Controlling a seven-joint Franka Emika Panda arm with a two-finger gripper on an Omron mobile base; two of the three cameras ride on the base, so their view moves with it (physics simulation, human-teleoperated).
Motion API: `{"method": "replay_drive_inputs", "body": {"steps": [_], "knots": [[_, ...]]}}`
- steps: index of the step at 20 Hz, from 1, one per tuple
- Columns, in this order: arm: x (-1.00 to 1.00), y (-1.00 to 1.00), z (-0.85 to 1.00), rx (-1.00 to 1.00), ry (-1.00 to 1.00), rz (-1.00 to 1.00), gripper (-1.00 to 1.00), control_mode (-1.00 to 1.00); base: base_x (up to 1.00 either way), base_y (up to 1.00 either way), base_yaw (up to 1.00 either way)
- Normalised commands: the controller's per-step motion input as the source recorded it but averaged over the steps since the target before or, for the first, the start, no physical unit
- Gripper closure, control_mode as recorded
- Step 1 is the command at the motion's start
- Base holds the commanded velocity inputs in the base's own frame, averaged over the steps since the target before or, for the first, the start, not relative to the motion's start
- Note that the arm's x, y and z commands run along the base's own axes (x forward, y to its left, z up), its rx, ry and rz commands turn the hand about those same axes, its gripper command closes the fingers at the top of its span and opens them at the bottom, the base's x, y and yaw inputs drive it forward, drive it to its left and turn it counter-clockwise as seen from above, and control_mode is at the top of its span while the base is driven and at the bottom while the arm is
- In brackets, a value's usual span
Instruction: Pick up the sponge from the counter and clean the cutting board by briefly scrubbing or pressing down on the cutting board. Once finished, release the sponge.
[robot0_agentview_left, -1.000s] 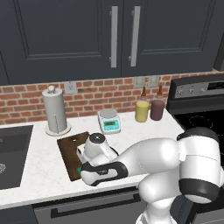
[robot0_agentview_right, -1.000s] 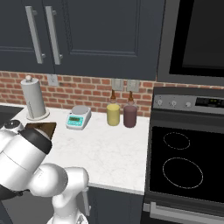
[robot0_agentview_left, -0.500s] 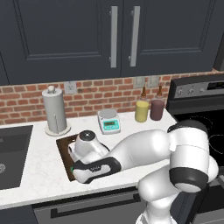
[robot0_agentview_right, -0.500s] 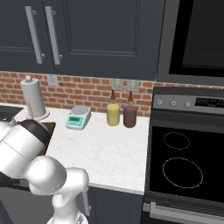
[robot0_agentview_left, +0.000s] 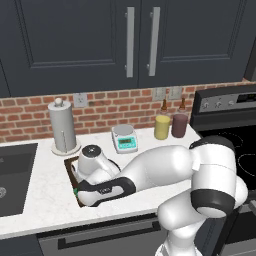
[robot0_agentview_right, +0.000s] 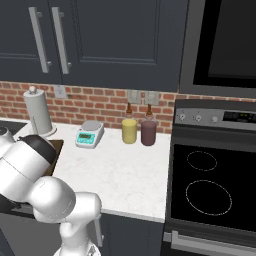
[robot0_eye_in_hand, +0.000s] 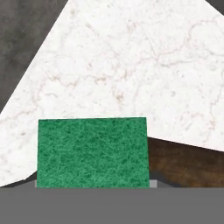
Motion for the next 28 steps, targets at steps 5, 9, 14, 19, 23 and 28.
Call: {"method": "replay_drive_inputs", "body": {"steps": [5, 9, 14, 19, 23, 28], "knots": [[0.0, 0.0, -0.05, 0.0, 0.0, 0.0, 1.0, -1.0, 0.0, 0.0, 0.0], [0.0, 0.0, -0.15, 0.0, 0.01, 0.0, 1.0, -1.0, 0.0, 0.0, 0.0], [0.0, -0.01, -0.21, 0.0, 0.04, 0.0, 1.0, -1.0, 0.0, 0.0, 0.0], [0.22, -0.1, -0.08, 0.0, 0.03, 0.0, 1.0, -1.0, 0.0, 0.0, 0.0], [0.35, -0.15, 0.0, 0.0, 0.01, -0.01, 1.0, -1.0, 0.0, 0.0, 0.0], [0.27, -0.11, 0.0, 0.0, 0.0, -0.05, 1.0, -1.0, 0.0, 0.0, 0.0]]}}
